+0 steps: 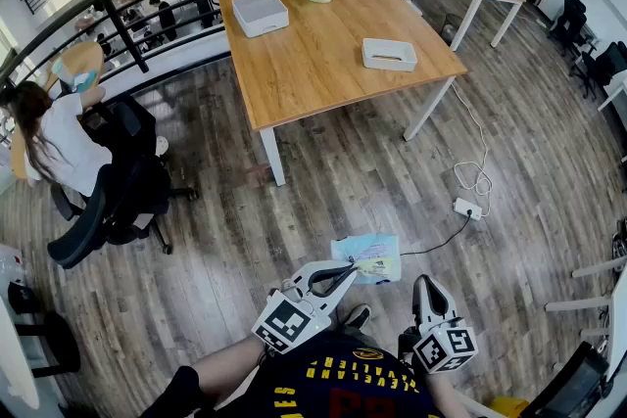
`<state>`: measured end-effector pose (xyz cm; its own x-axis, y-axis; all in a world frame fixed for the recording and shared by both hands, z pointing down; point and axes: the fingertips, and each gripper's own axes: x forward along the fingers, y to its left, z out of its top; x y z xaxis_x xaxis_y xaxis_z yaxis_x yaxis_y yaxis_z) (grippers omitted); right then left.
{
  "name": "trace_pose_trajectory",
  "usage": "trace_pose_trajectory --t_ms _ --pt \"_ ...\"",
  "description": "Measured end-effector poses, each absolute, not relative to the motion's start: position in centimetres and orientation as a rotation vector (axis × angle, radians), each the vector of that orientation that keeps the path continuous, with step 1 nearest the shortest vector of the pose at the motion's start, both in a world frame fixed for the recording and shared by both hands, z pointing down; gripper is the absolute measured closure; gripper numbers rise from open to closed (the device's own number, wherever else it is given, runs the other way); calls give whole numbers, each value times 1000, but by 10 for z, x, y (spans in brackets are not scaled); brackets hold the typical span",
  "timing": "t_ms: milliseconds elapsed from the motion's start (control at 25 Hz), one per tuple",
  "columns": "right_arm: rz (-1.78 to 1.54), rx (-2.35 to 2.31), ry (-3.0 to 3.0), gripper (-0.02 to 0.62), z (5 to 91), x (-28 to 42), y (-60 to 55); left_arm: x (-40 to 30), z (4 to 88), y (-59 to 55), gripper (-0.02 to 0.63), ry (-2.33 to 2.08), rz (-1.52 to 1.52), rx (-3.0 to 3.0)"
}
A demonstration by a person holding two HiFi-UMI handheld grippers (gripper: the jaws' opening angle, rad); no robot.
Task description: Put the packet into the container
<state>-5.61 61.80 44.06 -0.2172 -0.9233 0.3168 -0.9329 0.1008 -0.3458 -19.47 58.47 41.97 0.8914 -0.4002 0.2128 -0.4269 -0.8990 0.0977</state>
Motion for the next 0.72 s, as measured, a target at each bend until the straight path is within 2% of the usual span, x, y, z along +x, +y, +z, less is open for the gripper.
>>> trace_pose_trajectory --t_ms 240,720 --pt "689 1914 -2370 581 423 -40 621 -172 417 596 600 -635 299 2891" --pt "722 1827 -2584 580 405 47 583 -87 417 574 600 -785 320 2837"
